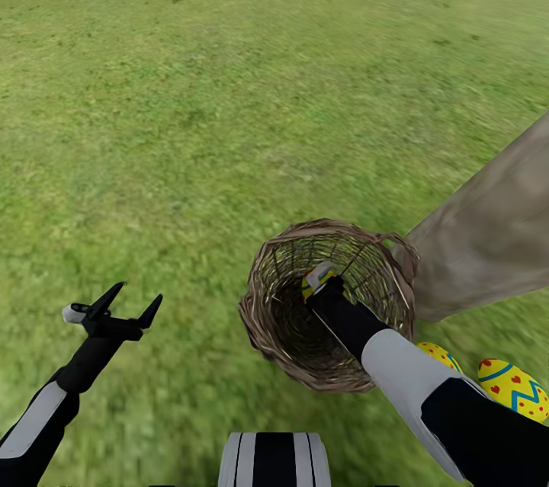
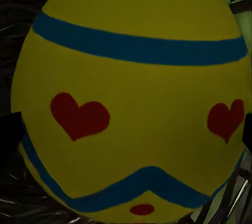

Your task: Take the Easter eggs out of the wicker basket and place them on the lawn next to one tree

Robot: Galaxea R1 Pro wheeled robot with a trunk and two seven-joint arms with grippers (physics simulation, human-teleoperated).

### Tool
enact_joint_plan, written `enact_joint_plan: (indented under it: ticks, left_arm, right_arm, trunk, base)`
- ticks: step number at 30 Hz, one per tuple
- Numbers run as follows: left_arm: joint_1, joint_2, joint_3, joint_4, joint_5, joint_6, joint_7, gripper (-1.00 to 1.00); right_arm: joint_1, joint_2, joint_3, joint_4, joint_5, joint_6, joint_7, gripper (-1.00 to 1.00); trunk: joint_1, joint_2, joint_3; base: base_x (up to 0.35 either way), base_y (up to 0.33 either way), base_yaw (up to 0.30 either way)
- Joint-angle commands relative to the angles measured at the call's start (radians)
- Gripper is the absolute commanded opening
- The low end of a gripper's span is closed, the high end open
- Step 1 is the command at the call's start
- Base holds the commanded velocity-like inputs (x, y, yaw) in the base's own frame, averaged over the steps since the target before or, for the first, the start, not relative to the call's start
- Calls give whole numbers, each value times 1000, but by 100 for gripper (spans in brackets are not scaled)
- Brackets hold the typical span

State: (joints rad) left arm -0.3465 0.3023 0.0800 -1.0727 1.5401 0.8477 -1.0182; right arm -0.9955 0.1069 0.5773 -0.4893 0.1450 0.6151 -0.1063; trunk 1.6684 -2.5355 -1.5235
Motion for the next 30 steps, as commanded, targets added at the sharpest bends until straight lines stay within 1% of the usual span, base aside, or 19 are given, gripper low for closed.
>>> enact_joint_plan:
  ticks: [1,5,6,7,8,9,21,23,26,28,30]
  left_arm:
    - [0,0,5,1,4,5,0,100]
    - [0,0,28,0,3,5,0,100]
    - [0,0,33,1,3,5,0,100]
    - [0,0,39,3,3,5,0,100]
    - [0,0,63,3,3,5,0,100]
    - [0,-1,63,3,3,5,0,100]
    - [0,-2,61,8,6,5,0,100]
    - [0,-2,61,7,5,5,0,100]
    - [0,-2,61,9,6,5,0,100]
    - [0,-2,61,8,6,6,0,100]
    - [0,-2,61,9,6,7,0,100]
  right_arm:
    - [0,-1,6,6,-1,5,-1,100]
    - [0,0,5,-1,16,6,5,100]
    - [0,0,5,0,19,6,5,-100]
    - [0,0,5,0,21,6,5,-100]
    - [0,-1,5,32,-81,9,5,-100]
    - [0,0,6,32,-87,11,6,-100]
    - [0,0,6,31,-91,14,7,-100]
    - [0,0,6,30,-91,14,7,-100]
    - [0,0,6,29,-92,14,7,-100]
    - [0,0,6,29,-93,14,8,-100]
    - [0,0,6,29,-93,14,9,-100]
  trunk:
    - [1,0,-5]
    - [1,0,-5]
    - [1,0,-5]
    - [1,0,-5]
    - [1,0,-5]
    - [1,0,-5]
    - [1,-1,-8]
    - [0,0,-1]
    - [0,0,-1]
    - [-1,0,7]
    - [-1,0,7]
  base:
    - [0,0,0]
    - [0,0,0]
    - [0,0,0]
    - [0,0,0]
    - [0,0,0]
    - [0,0,0]
    - [0,0,0]
    - [0,0,0]
    - [0,0,0]
    - [0,0,0]
    - [0,0,0]
